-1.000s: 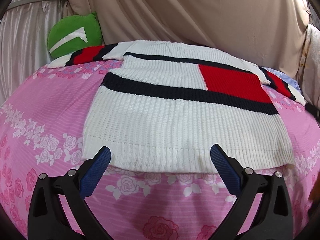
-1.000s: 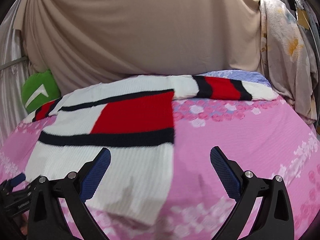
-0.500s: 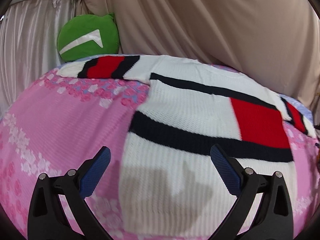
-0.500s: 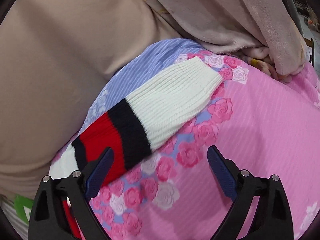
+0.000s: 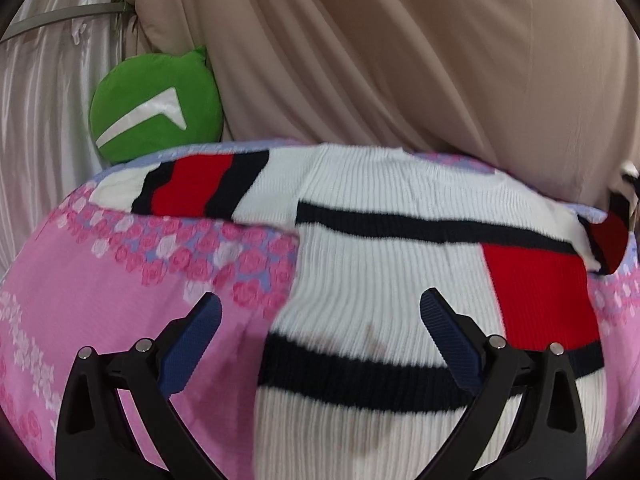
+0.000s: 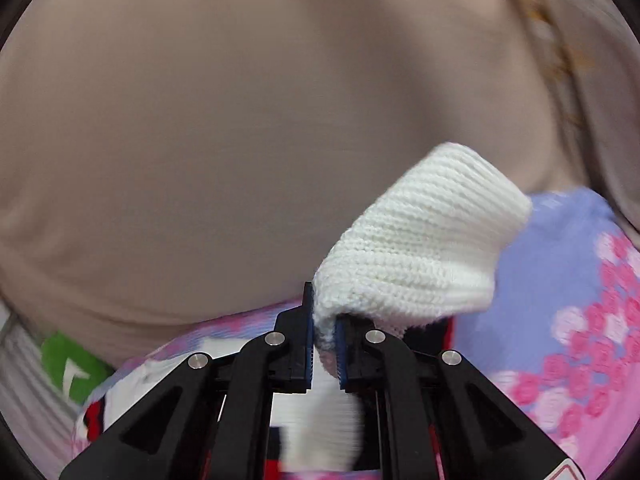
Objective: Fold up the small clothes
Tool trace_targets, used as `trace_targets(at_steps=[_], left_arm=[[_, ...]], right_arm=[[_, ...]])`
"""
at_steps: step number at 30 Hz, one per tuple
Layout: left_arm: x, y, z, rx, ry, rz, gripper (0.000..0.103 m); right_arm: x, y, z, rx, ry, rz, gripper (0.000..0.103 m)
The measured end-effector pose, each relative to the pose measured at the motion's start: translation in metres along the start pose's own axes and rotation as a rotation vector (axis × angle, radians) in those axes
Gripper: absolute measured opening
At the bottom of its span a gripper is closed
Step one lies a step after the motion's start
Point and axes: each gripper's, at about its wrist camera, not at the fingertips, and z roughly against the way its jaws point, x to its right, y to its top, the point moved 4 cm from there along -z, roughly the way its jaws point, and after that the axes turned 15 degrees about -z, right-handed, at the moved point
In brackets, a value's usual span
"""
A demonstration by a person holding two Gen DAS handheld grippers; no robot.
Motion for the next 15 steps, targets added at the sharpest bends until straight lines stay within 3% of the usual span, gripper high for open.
trace_targets(at_steps=[4, 7, 10, 13, 15], left_arm=[[0.005, 0.025, -0.016, 0.016, -0.076, 0.020, 0.098], [0.011, 0.035, -0.037, -0.002, -0.128, 0.031, 0.098], [0.014, 0.041, -0.061, -0.043, -0.210, 0.068, 0.098], [0.010, 0.043, -0.083, -0.066, -0.256, 0.097, 0.098], [0.006, 0.043, -0.100, -0.090, -0.248, 0.107, 0.098]], right_arm=[[-0.151, -0.100, -0.052, -0.210, 0.212, 0.249, 0.013], [-0.199, -0.183, -0.100, -0.350, 0.248, 0.378, 0.023], [-0.199, -0.224, -0.118, -0.405, 0.219, 0.414, 0.026], [-0.168, -0.209, -0.104, -0.359, 0.192, 0.365, 0.036], [-0.144, -0.189, -0.087, -0.300, 0.144, 0.310, 0.052]])
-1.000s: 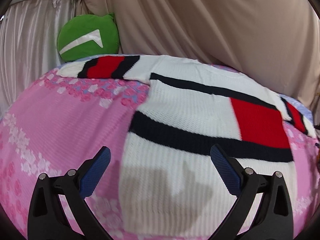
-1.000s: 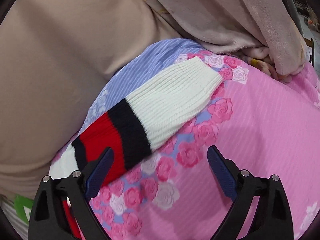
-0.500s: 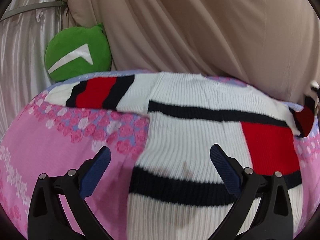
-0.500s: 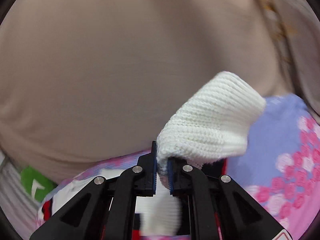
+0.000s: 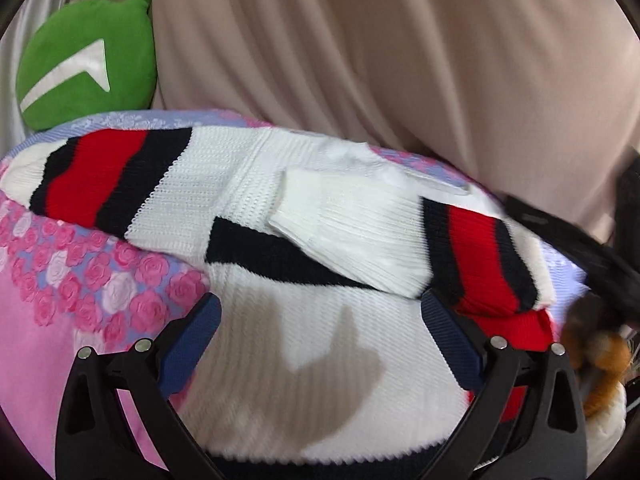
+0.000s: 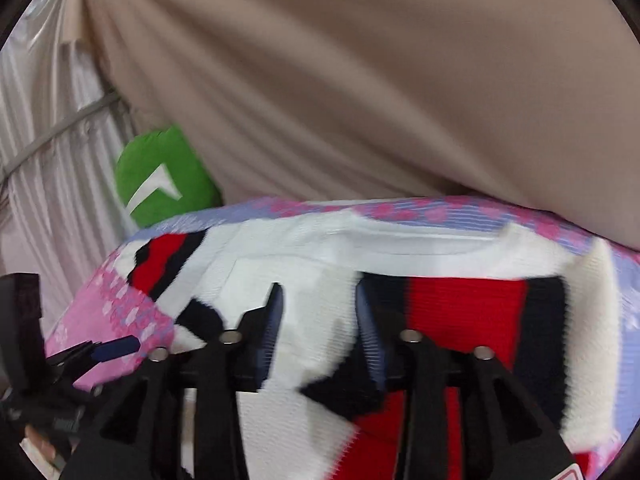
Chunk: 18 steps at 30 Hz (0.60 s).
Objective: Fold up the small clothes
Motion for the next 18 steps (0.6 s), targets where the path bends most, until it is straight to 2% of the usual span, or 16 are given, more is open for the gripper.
trace_targets(at_steps=[3, 5, 7, 9, 10, 11, 12, 13, 14, 15, 16, 18], left_arm=[[-0.011, 0.006, -0.024, -0.031, -0.023, 0.053, 0.098], [-0.012, 0.012, -0.040, -0.045, -0.050, 0.077, 0.098], [-0.014, 0.018, -0.055, -0.063, -0.056, 0.086, 0.097], [-0.011, 0.023, -0.072, -0.080, -0.080, 0.087, 0.089], [-0.009, 0.024, -0.078, -0.094, -0.084, 0.084, 0.076], [-0.006, 0.024, -0.086, -0.115, -0.091, 0.078, 0.054], [-0.004, 0.024, -0.092, -0.131, -0.088, 0.073, 0.042], [-0.002, 0.025, -0.096, -0.142, -0.070, 0.070, 0.021], [-0.001, 0.029, -0.095, -0.131, -0.068, 0.068, 0.009], [-0.002, 0.034, -0.093, -0.116, -0.071, 0.068, 0.009], [-0.002, 0.041, -0.085, -0.085, -0.072, 0.068, 0.008], [-0.003, 0.053, -0.063, -0.001, -0.074, 0.073, 0.008]], right_arm=[[0.066, 0.011, 0.031, 0.066, -0.157, -0.075, 0.057], [0.104, 0.018, 0.040, 0.078, -0.230, -0.153, 0.061], [0.138, 0.019, 0.039, 0.050, -0.272, -0.238, 0.064], [0.159, 0.015, 0.027, -0.005, -0.291, -0.291, 0.064], [0.168, 0.013, 0.021, -0.029, -0.298, -0.306, 0.064], [0.172, 0.011, 0.013, -0.048, -0.306, -0.315, 0.064], [0.174, 0.009, 0.005, -0.070, -0.306, -0.315, 0.050], [0.172, 0.008, -0.001, -0.091, -0.295, -0.300, 0.032], [0.166, 0.010, -0.001, -0.087, -0.295, -0.282, 0.016], [0.159, 0.015, 0.005, -0.051, -0.266, -0.276, 0.016], [0.148, 0.024, 0.021, 0.009, -0.191, -0.278, 0.015], [0.136, 0.034, 0.047, 0.096, -0.110, -0.276, 0.015]])
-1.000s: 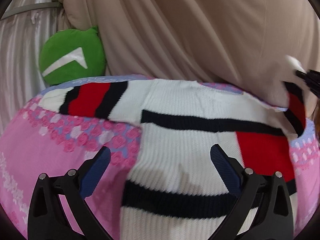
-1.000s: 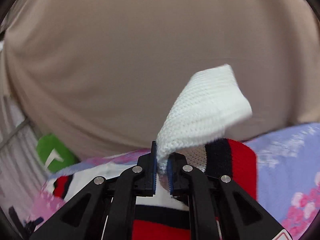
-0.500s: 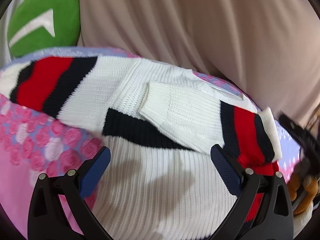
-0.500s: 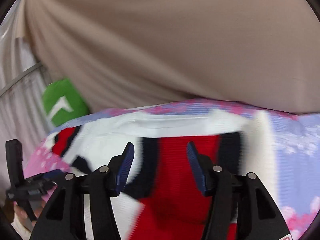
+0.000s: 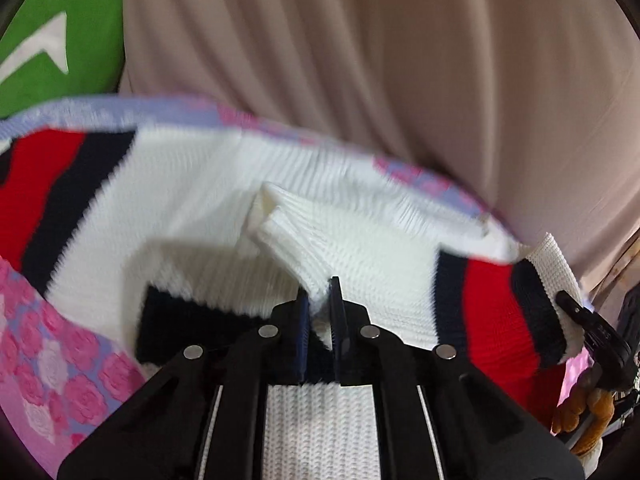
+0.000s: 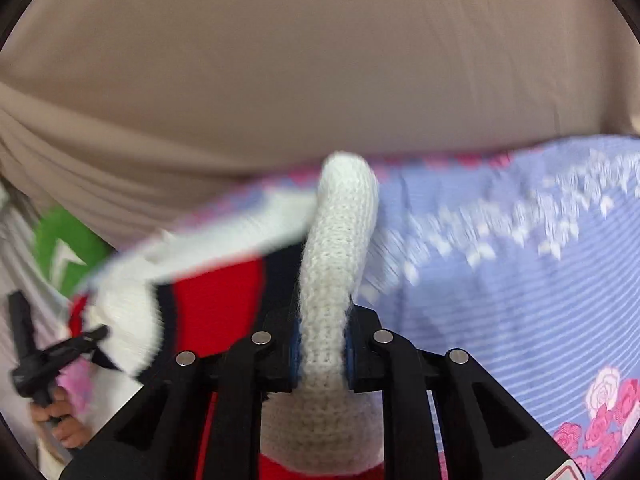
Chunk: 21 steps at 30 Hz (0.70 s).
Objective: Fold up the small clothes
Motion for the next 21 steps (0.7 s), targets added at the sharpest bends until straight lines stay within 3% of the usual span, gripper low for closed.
trace_targets(at_steps=[2, 3, 5, 7, 10, 12, 14, 15, 17, 18, 21], left_arm=[[0.002, 0.002, 0.011, 0.042, 0.024, -0.004, 0.008], [0.004, 0.000, 0.007, 0.033, 0.027, -0.017, 0.008], [0.010, -0.014, -0.019, -0.041, 0.044, -0.044, 0.008], [0.011, -0.031, -0.042, -0.103, 0.063, -0.047, 0.009], [0.015, -0.036, -0.037, -0.056, 0.079, -0.067, 0.009], [0.020, -0.039, -0.037, -0.052, 0.095, -0.080, 0.011], [0.024, -0.041, -0.036, -0.047, 0.107, -0.091, 0.012], [0.024, -0.041, -0.036, -0.046, 0.115, -0.097, 0.012], [0.023, -0.040, -0.039, -0.046, 0.134, -0.108, 0.014], [0.021, -0.040, -0.038, -0.045, 0.139, -0.109, 0.014], [0.017, -0.038, -0.038, -0.045, 0.137, -0.104, 0.016]], right_arm=[[0.009, 0.006, 0.009, 0.055, -0.017, -0.001, 0.015], [0.021, 0.005, -0.004, 0.029, -0.091, 0.016, 0.015], [0.053, -0.009, -0.047, -0.102, -0.274, 0.039, 0.015], [0.058, -0.011, -0.044, -0.084, -0.242, 0.026, 0.016], [0.049, -0.002, -0.004, 0.003, -0.168, -0.036, 0.017], [0.030, -0.004, 0.021, 0.070, -0.119, 0.005, 0.017], [0.010, -0.017, 0.023, 0.032, -0.083, 0.089, 0.017], [0.007, -0.024, 0.016, -0.006, -0.097, 0.117, 0.015], [0.024, -0.042, -0.019, -0.103, -0.251, 0.161, 0.013], [0.035, -0.047, -0.033, -0.136, -0.310, 0.155, 0.007], [0.041, -0.039, -0.016, -0.087, -0.243, 0.069, 0.004]])
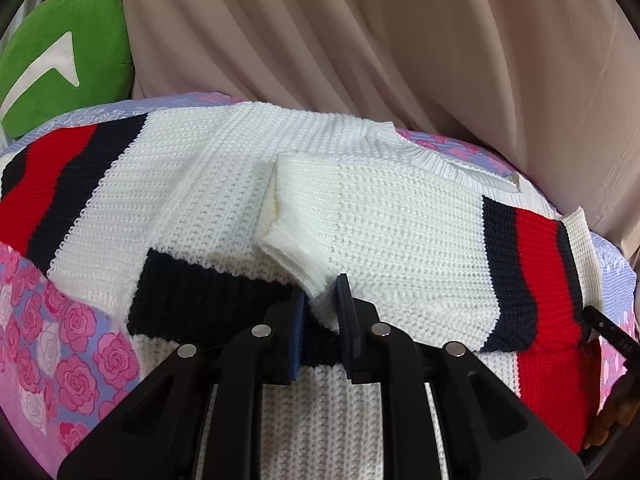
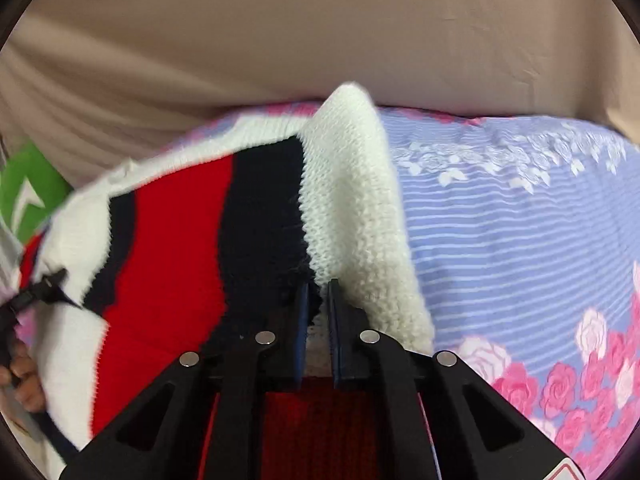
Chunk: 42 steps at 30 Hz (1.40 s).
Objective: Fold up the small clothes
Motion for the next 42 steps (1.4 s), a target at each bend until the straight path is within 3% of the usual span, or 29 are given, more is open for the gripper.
trace_targets(at_steps=[2, 3, 5, 6, 10, 12, 14, 19, 23, 26, 27, 28, 29, 31, 33, 35, 38, 40, 42], left_arm=[[-0.006, -0.004, 0.006, 0.002, -0.005, 0.008, 0.017], [-0.007, -0.004, 0.006, 0.003, -0.004, 0.011, 0.020], [-0.012, -0.006, 0.010, 0.016, 0.001, 0.027, 0.026], [-0.016, -0.008, 0.015, 0.029, -0.004, 0.042, 0.030], [-0.050, -0.010, 0.050, 0.104, 0.014, 0.113, 0.042], [-0.083, -0.010, 0.074, 0.150, 0.025, 0.178, 0.074], [-0.131, -0.013, 0.096, 0.187, 0.068, 0.269, 0.084], [-0.272, -0.038, 0.114, 0.136, 0.232, 0.518, 0.084], [-0.353, -0.064, 0.102, 0.078, 0.300, 0.675, 0.083], [-0.381, -0.079, 0.084, 0.066, 0.237, 0.751, 0.070], [-0.381, -0.075, 0.086, 0.090, 0.264, 0.730, 0.046], [-0.379, -0.071, 0.083, 0.081, 0.251, 0.714, 0.028], [-0.373, -0.065, 0.078, 0.056, 0.233, 0.705, 0.003], [-0.355, -0.047, 0.084, 0.090, 0.233, 0.674, 0.000], [-0.324, -0.012, 0.099, 0.153, 0.225, 0.570, 0.000], [-0.264, 0.033, 0.124, 0.235, 0.210, 0.406, 0.000], [-0.152, 0.091, 0.154, 0.340, 0.120, 0.178, 0.000], [-0.067, 0.114, 0.164, 0.379, 0.022, 0.043, 0.000], [0.004, 0.122, 0.159, 0.367, -0.073, -0.057, 0.000]], right_arm=[[-0.004, 0.003, 0.021, 0.068, 0.038, 0.036, 0.005], [-0.003, 0.000, 0.020, 0.086, 0.004, 0.063, 0.005], [0.012, 0.000, -0.010, 0.021, -0.077, 0.066, 0.006], [0.020, 0.005, -0.017, 0.013, -0.066, 0.043, 0.003], [0.020, 0.004, -0.006, 0.060, -0.058, 0.058, 0.003], [0.010, -0.003, 0.003, 0.079, -0.065, 0.077, 0.007], [0.000, -0.008, 0.009, 0.081, -0.066, 0.094, 0.011], [-0.006, -0.003, 0.010, 0.077, -0.061, 0.093, 0.014], [-0.015, -0.010, 0.020, 0.074, -0.056, 0.091, 0.016], [-0.018, -0.011, 0.020, 0.073, -0.056, 0.099, 0.019], [-0.018, -0.011, 0.020, 0.073, -0.057, 0.101, 0.020], [-0.018, -0.011, 0.021, 0.073, -0.057, 0.102, 0.020], [-0.018, -0.011, 0.021, 0.073, -0.058, 0.102, 0.021], [-0.018, -0.011, 0.021, 0.073, -0.056, 0.101, 0.021], [-0.018, -0.011, 0.021, 0.072, -0.056, 0.099, 0.021], [-0.019, -0.011, 0.021, 0.073, -0.056, 0.101, 0.021], [-0.018, -0.011, 0.022, 0.073, -0.056, 0.102, 0.022], [-0.018, -0.011, 0.022, 0.071, -0.048, 0.098, 0.022], [-0.017, -0.011, 0.022, 0.068, -0.033, 0.089, 0.024]])
